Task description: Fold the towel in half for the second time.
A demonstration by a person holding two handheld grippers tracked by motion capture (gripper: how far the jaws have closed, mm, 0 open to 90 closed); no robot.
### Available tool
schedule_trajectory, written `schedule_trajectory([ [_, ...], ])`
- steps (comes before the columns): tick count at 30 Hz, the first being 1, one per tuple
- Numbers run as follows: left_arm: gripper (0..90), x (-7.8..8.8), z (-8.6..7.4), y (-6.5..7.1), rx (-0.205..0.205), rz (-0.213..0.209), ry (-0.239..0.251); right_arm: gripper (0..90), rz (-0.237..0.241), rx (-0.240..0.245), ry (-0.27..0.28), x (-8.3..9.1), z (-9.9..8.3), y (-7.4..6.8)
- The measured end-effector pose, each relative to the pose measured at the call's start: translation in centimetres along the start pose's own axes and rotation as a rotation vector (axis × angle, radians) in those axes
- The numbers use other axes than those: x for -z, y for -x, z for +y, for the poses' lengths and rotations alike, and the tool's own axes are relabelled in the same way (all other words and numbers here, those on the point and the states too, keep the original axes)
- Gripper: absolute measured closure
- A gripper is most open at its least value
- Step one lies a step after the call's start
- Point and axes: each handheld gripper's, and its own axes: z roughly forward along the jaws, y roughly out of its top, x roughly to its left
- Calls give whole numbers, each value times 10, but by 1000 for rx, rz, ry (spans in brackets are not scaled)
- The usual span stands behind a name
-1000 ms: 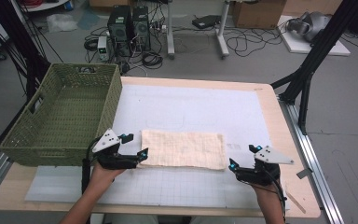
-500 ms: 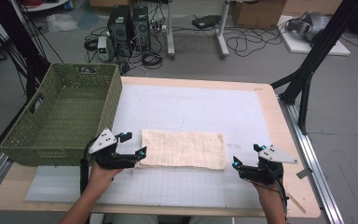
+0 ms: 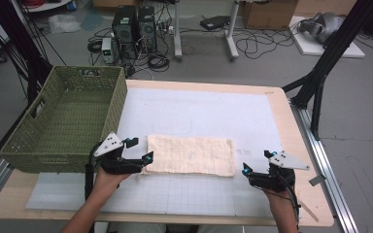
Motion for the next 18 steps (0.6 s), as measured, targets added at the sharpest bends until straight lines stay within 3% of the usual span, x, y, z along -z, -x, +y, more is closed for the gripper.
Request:
schedule_trajectory([
  [7, 168, -2, 4, 1, 18, -16, 2, 110, 17, 2, -7, 0, -2, -1],
  [18, 173, -10, 31, -4, 13, -25, 0, 110, 41, -2, -8, 2, -1, -3],
])
